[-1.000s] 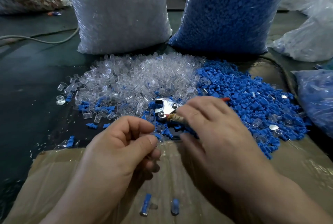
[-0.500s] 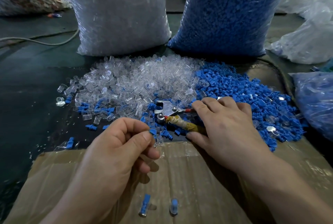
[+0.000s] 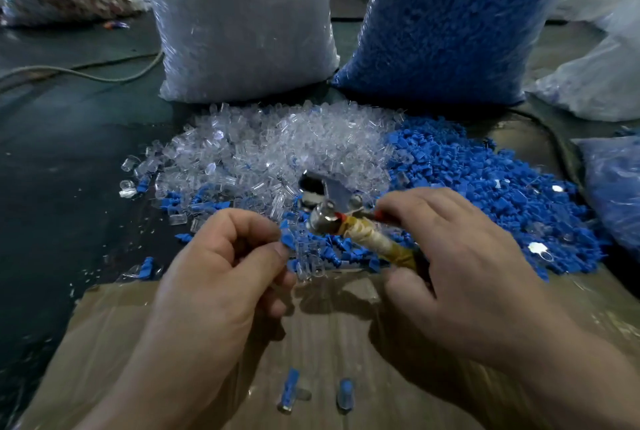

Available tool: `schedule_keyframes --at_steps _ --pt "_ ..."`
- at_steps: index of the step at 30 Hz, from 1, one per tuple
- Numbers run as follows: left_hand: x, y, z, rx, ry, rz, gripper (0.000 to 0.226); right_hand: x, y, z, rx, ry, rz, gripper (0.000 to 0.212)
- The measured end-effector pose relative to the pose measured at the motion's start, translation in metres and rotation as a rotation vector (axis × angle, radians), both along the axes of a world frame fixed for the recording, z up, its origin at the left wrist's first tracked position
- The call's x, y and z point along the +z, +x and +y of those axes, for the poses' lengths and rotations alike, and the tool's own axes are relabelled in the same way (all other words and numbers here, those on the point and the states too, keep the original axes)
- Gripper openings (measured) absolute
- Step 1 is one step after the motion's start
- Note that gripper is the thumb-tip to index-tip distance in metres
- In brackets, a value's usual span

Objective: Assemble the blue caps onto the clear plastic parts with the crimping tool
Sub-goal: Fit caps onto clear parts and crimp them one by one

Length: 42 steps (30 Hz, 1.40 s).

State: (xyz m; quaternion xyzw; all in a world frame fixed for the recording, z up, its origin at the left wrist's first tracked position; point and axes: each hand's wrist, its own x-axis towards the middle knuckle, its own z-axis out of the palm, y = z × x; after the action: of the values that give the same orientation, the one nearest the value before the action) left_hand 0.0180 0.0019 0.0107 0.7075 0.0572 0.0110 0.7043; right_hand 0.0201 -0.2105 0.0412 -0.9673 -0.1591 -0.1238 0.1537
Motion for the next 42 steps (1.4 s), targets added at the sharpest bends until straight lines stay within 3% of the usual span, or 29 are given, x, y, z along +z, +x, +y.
schedule_keyframes --at_steps 7,11,23,31,42 --pt "-0.0012 0.0016 0.0018 0.006 0.018 -0.145 0.032 0.0004 -0.0042 -0.0011 0.101 -0.044 0.102 0.058" --pt "0.0003 0.0006 -0.0012 0.008 -0.041 -0.179 0.01 0.0008 -0.006 -0.0022 0.11 -0.021 0.09 0.057" --pt "0.003 -0.0014 -0.0025 -0.011 -0.06 -0.263 0.016 0.0003 -0.0072 -0.0013 0.122 -0.005 0.101 0.061" --pt "0.0022 -0.0024 -0.0024 -0.01 -0.024 -0.278 0.018 -0.0001 -0.0052 0.0 0.132 -0.072 0.081 0.052" --pt "0.0043 -0.0025 0.0 0.065 0.011 -0.213 0.018 -0.0036 -0.0052 -0.0043 0.051 -0.011 0.045 0.042"
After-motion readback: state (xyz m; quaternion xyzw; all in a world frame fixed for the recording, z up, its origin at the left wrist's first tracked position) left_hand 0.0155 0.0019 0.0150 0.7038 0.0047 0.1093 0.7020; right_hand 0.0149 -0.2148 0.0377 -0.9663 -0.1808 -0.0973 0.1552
